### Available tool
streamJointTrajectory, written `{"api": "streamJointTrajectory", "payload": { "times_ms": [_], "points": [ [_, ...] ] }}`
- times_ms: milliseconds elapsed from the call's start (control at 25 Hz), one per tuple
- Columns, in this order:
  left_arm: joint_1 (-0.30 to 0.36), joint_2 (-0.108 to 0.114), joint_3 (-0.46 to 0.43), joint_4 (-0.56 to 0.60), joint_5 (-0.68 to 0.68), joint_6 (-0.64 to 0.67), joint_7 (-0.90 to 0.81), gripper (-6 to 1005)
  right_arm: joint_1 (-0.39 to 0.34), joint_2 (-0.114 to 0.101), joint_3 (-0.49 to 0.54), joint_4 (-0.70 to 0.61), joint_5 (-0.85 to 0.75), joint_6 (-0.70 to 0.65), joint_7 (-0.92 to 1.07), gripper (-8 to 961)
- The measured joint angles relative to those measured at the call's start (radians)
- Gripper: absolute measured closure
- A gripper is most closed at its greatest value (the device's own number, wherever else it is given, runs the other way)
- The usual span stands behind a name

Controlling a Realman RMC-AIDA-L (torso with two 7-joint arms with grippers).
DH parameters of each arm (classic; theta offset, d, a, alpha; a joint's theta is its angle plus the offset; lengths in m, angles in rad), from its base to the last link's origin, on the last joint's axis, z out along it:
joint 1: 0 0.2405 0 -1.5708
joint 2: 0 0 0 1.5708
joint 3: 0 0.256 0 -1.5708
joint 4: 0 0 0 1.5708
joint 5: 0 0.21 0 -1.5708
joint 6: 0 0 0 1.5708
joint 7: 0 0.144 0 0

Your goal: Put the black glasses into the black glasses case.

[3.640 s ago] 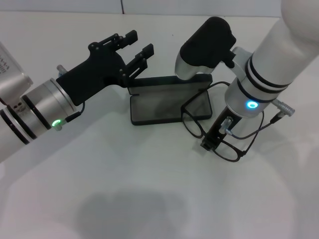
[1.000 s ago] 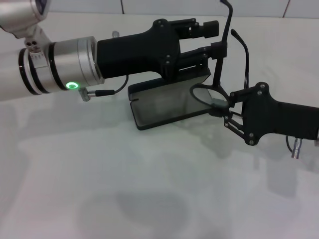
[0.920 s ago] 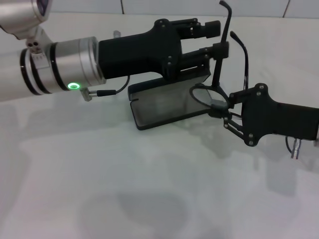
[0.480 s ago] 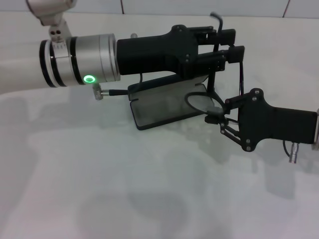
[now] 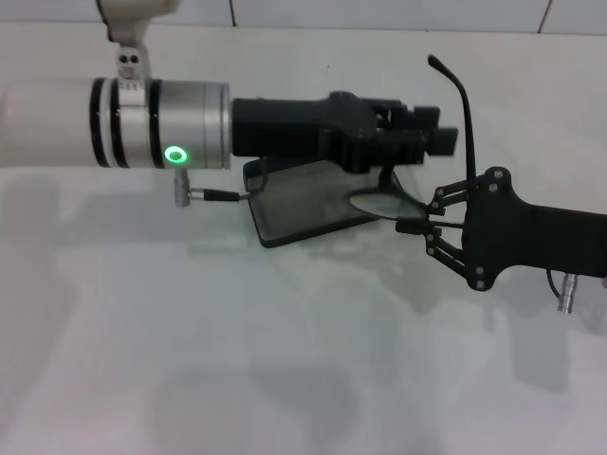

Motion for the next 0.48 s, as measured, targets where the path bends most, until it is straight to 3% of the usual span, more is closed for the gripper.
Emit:
{"api": "streamJointTrajectory", "payload": {
  "times_ms": [480],
  "points": [
    [-0.003, 0.002, -0.001, 0.008, -0.016, 0.045, 0.0, 516, -0.002, 0.0, 0.001, -0.001, -0.002, 0.01, 0.0, 831]
  ]
}}
